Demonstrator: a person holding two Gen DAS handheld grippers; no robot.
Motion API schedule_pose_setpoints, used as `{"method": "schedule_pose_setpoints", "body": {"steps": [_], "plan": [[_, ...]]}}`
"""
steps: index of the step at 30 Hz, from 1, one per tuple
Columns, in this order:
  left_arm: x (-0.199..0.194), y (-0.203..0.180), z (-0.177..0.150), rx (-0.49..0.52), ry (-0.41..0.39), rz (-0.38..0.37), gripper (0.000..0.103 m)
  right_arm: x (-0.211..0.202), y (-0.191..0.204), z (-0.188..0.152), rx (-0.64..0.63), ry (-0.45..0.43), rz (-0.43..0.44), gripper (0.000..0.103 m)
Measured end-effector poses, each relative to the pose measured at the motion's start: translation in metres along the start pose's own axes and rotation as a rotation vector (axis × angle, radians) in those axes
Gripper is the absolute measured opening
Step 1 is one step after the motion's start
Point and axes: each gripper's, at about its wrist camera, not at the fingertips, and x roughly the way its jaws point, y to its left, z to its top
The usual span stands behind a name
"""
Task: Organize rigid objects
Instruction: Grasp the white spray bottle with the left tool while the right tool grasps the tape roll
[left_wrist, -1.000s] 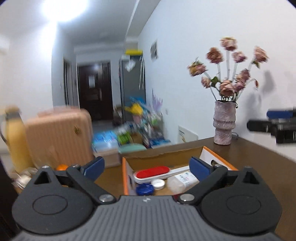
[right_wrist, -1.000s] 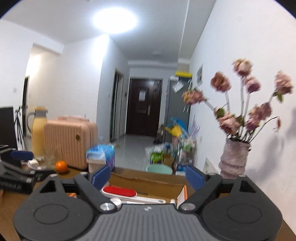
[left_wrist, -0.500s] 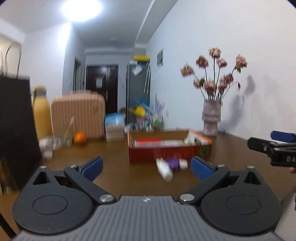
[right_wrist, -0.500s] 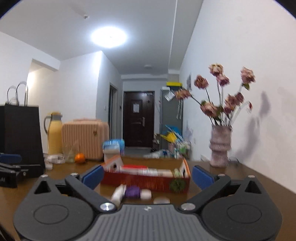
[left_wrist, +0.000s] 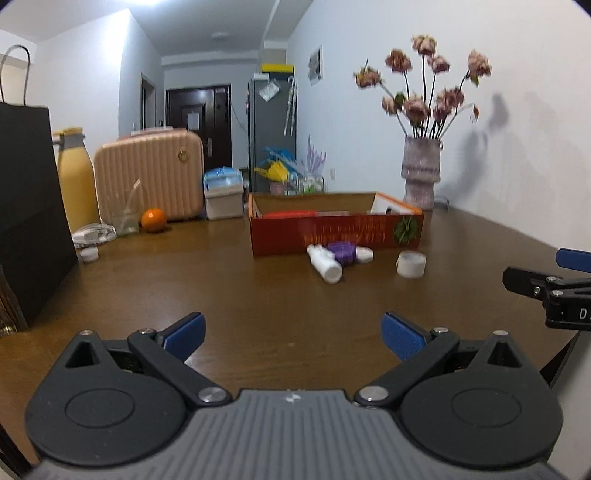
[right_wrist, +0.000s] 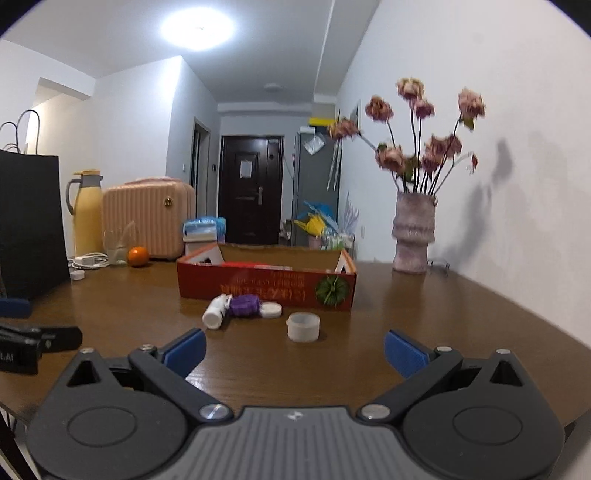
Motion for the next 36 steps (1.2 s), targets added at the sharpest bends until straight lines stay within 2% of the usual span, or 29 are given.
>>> {"method": "schedule_pose_setpoints", "body": {"steps": [6, 9, 11, 12, 15, 19, 20, 22, 23, 24, 25, 26, 27, 28, 29, 31, 36], "plan": [[0.037, -0.006, 0.007, 0.029, 0.041, -0.035, 0.103, 0.033, -0.002, -0.008, 0.001, 0.059, 0.015, 0.101], [0.068, -0.009, 0.025, 0.014, 0.028, -0.118, 0.103, 0.055, -0.008, -0.004, -0.001, 0.087, 0.027, 0.101], [0.102, -0.014, 0.04, 0.022, 0.066, -0.169, 0.103, 0.073, -0.012, 0.001, -0.001, 0.111, 0.049, 0.1], [0.122, -0.017, 0.048, 0.027, 0.084, -0.184, 0.103, 0.082, -0.014, 0.003, -0.005, 0.129, 0.06, 0.096], [0.179, -0.024, 0.067, 0.023, 0.155, -0.19, 0.103, 0.11, -0.021, 0.01, -0.012, 0.167, 0.087, 0.093], [0.239, -0.028, 0.071, 0.043, 0.198, -0.124, 0.102, 0.153, -0.032, 0.02, 0.013, 0.218, 0.104, 0.089], [0.249, -0.027, 0.071, 0.039, 0.198, -0.105, 0.099, 0.165, -0.034, 0.022, 0.023, 0.234, 0.101, 0.087], [0.261, -0.02, 0.067, 0.019, 0.196, -0.111, 0.082, 0.187, -0.037, 0.024, 0.034, 0.258, 0.098, 0.084], [0.265, -0.016, 0.066, 0.009, 0.221, -0.125, 0.06, 0.197, -0.037, 0.025, 0.038, 0.271, 0.092, 0.081], [0.267, -0.013, 0.065, 0.0, 0.244, -0.155, 0.046, 0.206, -0.037, 0.024, 0.042, 0.281, 0.086, 0.081], [0.267, -0.011, 0.065, 0.0, 0.246, -0.173, 0.043, 0.216, -0.037, 0.024, 0.048, 0.295, 0.083, 0.081], [0.264, -0.009, 0.065, 0.006, 0.238, -0.174, 0.037, 0.225, -0.037, 0.024, 0.054, 0.312, 0.082, 0.077], [0.262, -0.008, 0.064, 0.01, 0.238, -0.175, 0.034, 0.233, -0.035, 0.024, 0.056, 0.331, 0.083, 0.066], [0.259, -0.007, 0.063, 0.009, 0.238, -0.179, 0.032, 0.241, -0.034, 0.023, 0.055, 0.35, 0.088, 0.061], [0.257, -0.004, 0.062, -0.001, 0.236, -0.183, 0.029, 0.247, -0.032, 0.022, 0.056, 0.368, 0.093, 0.05], [0.255, -0.002, 0.061, -0.01, 0.236, -0.185, 0.029, 0.252, -0.03, 0.021, 0.051, 0.373, 0.09, 0.042], [0.247, -0.005, 0.062, 0.002, 0.2, -0.182, 0.028, 0.245, -0.033, 0.021, 0.085, 0.359, 0.102, 0.042]]}}
